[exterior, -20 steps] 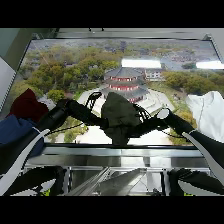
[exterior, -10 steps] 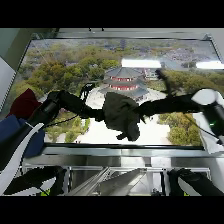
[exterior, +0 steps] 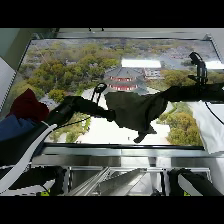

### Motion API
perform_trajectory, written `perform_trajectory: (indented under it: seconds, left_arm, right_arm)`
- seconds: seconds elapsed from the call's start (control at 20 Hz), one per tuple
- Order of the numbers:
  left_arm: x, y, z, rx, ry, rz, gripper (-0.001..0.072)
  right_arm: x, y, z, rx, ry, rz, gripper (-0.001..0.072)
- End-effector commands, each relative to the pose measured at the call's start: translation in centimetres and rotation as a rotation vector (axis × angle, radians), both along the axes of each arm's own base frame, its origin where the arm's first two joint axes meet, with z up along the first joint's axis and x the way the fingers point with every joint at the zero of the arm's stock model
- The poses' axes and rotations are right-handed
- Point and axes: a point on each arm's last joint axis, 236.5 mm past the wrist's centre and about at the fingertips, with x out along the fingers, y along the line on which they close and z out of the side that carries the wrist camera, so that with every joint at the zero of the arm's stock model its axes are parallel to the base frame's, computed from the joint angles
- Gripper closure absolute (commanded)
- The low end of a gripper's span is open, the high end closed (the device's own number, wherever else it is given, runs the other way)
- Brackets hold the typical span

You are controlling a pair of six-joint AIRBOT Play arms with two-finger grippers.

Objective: Fold the shirts.

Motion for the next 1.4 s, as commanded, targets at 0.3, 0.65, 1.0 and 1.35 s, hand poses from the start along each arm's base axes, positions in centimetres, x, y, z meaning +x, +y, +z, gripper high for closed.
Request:
perform_trajectory:
  seconds: [0.3,0.65,1.0,1.35]
  left_arm:
    - [2.8,-2.5,-6.3,0.004,-0.039,0.082,0.0197]
    - [5.4,-2.3,-3.7,-0.04,-0.124,0.125,0.0688]
    - [1.7,-3.2,26.3,-0.309,-0.541,-0.117,0.0688]
    - [-10.4,4.8,49.3,-0.528,-0.962,-0.14,0.0688]
  right_arm:
    - [0.6,-0.6,-1.8,-0.021,0.042,0.0,0.0688]
    - [0.5,-0.6,-1.7,-0.021,0.04,0.001,0.0688]
    - [-5.8,6.0,11.4,0.286,-0.242,0.217,0.0689]
    - [-15.1,5.7,29.3,0.213,-0.896,0.184,0.0689]
